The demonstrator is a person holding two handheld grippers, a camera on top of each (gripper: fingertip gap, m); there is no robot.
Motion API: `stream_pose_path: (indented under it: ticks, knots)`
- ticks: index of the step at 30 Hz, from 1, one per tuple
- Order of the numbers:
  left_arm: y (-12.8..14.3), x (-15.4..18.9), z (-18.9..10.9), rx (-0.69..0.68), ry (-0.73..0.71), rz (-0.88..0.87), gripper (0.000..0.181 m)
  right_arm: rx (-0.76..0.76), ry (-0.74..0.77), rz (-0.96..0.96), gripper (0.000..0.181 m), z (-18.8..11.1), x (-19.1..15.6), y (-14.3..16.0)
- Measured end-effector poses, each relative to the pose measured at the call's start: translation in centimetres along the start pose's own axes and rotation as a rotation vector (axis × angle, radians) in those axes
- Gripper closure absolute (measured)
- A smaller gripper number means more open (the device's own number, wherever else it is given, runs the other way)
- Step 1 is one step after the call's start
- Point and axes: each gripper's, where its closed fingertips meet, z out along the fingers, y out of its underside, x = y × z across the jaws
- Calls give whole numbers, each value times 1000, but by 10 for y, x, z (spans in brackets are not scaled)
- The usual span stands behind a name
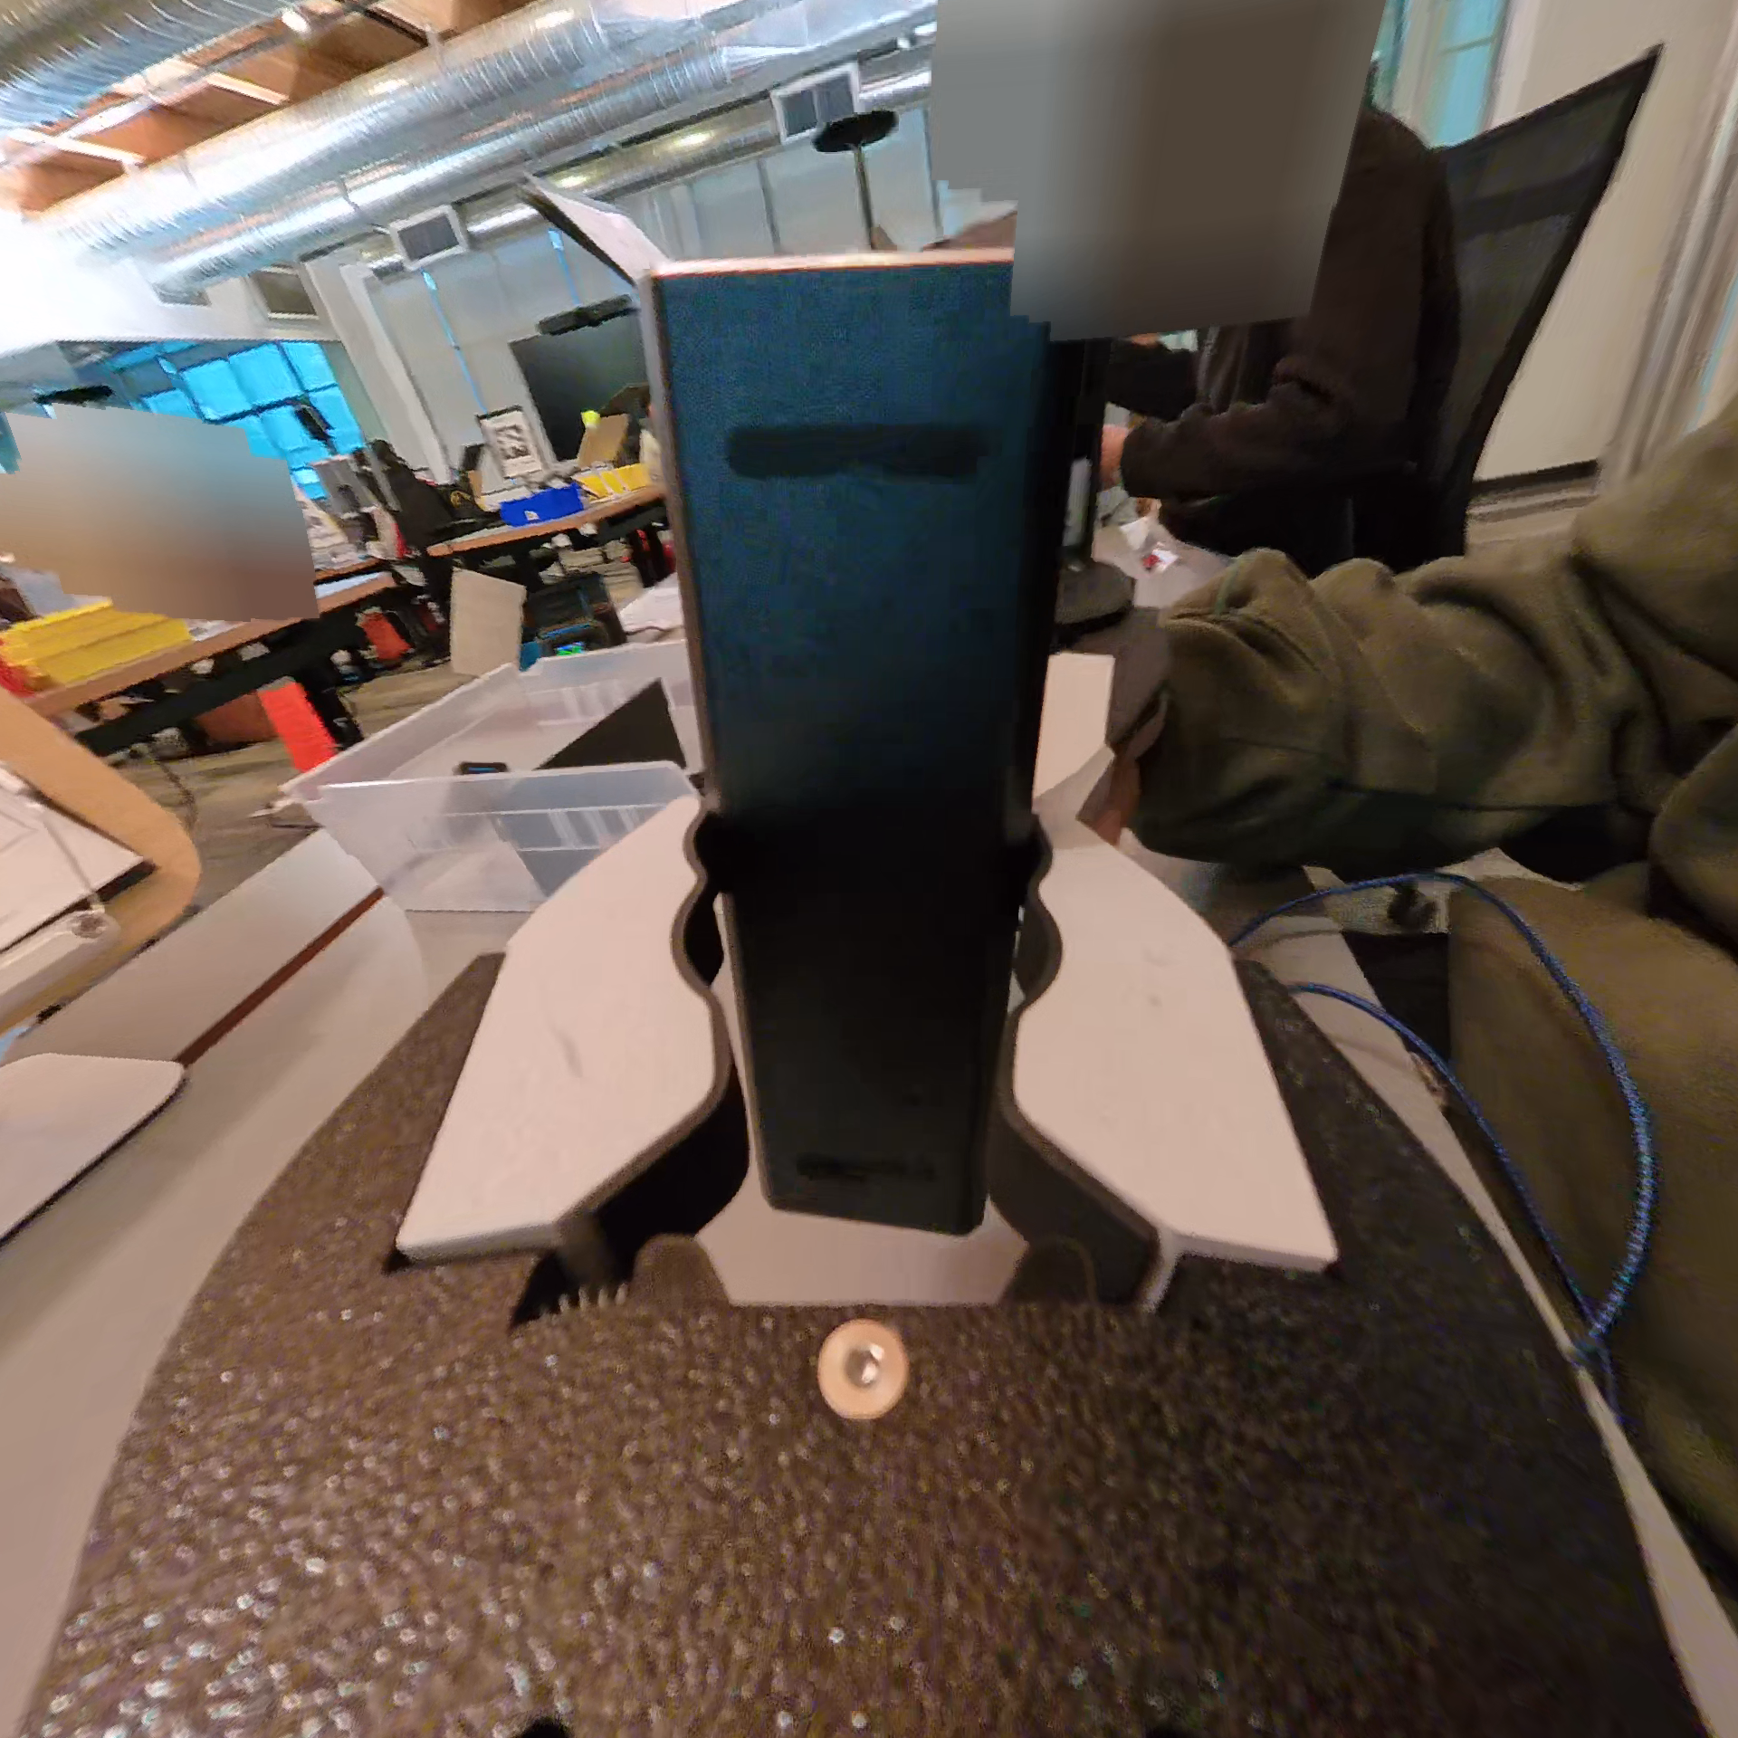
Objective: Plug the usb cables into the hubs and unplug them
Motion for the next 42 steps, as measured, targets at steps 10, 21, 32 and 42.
stream_pose_path:
  ticks: [10,21,32,42]
  knots:
    - [-14,-2,-3,79,-15,-1,121,-23,-68,48,116,10,-10,18]
    - [-19,17,4,148,100,-21,121,-20,-13,-27,112,31,-17,20]
    - [-1,19,1,-28,109,-4,123,-233,31,-141,124,16,-4,37]
    - [25,25,3,-89,183,-86,126,-311,-47,-126,124,4,-9,45]
